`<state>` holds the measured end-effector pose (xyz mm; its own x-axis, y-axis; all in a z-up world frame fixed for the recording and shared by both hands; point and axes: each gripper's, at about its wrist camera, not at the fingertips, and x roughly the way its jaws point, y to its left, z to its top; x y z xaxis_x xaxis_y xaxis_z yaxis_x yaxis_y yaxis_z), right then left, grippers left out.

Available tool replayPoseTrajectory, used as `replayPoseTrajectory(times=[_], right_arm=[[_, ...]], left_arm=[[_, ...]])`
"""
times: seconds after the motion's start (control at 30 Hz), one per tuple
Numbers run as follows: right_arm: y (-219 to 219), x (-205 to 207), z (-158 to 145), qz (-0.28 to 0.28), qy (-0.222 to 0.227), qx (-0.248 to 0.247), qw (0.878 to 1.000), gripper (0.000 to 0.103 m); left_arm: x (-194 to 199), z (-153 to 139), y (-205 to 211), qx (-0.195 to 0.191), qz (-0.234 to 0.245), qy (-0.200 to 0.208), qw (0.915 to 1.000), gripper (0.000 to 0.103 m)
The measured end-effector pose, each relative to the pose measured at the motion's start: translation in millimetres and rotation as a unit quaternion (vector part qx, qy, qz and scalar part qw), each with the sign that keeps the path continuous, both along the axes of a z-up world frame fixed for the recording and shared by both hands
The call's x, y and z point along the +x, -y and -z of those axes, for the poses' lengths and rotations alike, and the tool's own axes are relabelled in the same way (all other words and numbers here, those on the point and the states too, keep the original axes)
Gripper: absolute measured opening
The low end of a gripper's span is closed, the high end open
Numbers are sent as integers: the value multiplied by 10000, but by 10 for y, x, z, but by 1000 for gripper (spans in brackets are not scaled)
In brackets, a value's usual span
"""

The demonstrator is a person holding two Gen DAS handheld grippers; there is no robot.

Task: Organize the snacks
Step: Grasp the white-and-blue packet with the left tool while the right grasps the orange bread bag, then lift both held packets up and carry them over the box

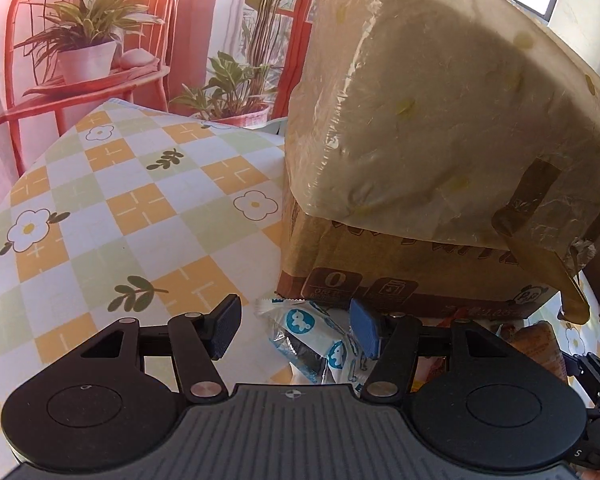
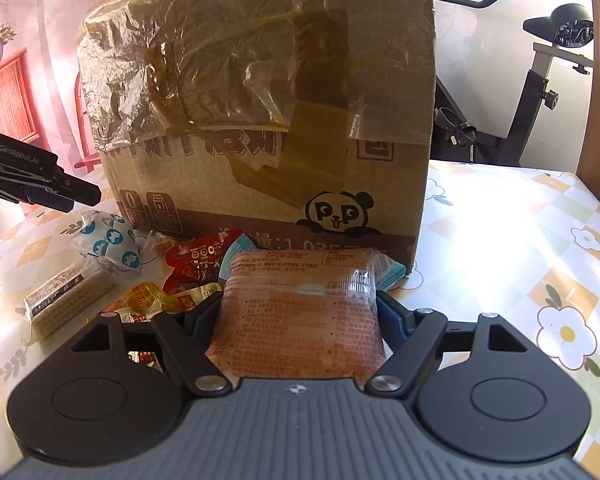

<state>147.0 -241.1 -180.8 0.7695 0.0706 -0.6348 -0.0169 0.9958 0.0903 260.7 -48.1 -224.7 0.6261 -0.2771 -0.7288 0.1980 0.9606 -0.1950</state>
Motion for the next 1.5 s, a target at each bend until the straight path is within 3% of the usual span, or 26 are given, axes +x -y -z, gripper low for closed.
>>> replayPoseTrajectory(times=[0.3, 0.33, 0.37, 0.57, 0.87, 1.1, 1.27, 1.5], right_arm=[[2, -20, 5, -24, 21, 11, 10000, 79], [1, -20, 4, -23, 22, 13, 10000, 79], [2, -21, 3, -26, 24, 15, 10000, 79], [4, -25, 1, -29, 31, 18, 10000, 79], [3, -27, 3, -31, 30, 15, 10000, 79], [1, -32, -6, -33, 4, 19, 10000, 79], [21, -29, -97, -29, -116, 109, 9999, 78], [-43, -205, -322, -326, 133, 135, 9993, 77]], left_arm=[[7, 274, 126, -161, -422, -430, 9981, 64], [-8, 290, 137, -124, -406, -424, 9982, 62], [-14, 302, 144, -114, -383, -404, 9984, 51], [-181, 206, 223, -57, -237, -21, 9997, 36], [-607, -33, 232, 132, -26, 499, 9987, 36], [-769, -127, 197, 131, 60, 630, 9979, 36], [-853, -254, 155, 45, 48, 824, 9966, 36], [-911, -407, 138, -5, 27, 1064, 9943, 36]])
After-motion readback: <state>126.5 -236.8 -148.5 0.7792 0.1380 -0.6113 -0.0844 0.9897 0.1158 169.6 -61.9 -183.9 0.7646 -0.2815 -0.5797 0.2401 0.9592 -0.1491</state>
